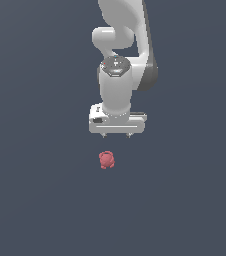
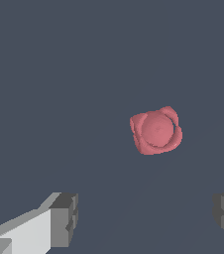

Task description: Pick up the object and move it to a goal position.

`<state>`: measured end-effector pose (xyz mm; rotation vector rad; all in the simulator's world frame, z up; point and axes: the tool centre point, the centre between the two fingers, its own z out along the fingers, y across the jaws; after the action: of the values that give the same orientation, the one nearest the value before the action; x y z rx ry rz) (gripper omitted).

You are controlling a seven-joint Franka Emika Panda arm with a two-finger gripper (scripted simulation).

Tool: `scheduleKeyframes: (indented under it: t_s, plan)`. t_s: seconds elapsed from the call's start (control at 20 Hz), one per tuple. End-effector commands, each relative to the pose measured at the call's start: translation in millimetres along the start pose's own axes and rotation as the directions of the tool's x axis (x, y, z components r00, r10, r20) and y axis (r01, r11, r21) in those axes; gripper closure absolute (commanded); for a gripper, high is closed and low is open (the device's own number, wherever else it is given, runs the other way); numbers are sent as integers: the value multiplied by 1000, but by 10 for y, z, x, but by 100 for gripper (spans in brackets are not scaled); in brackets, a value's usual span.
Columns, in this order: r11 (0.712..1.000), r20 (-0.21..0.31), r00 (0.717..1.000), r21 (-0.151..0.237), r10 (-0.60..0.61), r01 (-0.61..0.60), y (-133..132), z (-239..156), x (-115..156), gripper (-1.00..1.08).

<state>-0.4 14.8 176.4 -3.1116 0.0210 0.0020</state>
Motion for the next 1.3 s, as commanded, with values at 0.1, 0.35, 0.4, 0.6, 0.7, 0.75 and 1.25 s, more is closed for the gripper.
scheduleKeyframes:
  t_s: [0.1,0.35,0.4,0.6,0.7,0.75,1.25]
  plan:
    - [1000,1,1000,1,3,-3,-2,-6,0,-92]
    - [1000,8,1000,15,26,-26,-19,-61,-2,-92]
    - [999,9,1000,17,29,-29,-22,-69,-2,-92]
    - [999,9,999,18,31,-31,-23,-72,-2,-92]
    - [999,9,1000,18,28,-29,-18,-66,2,-92]
    - [1000,9,1000,17,26,-26,-14,-57,7,-92]
    - [997,5,997,-2,-73,73,153,248,172,-92]
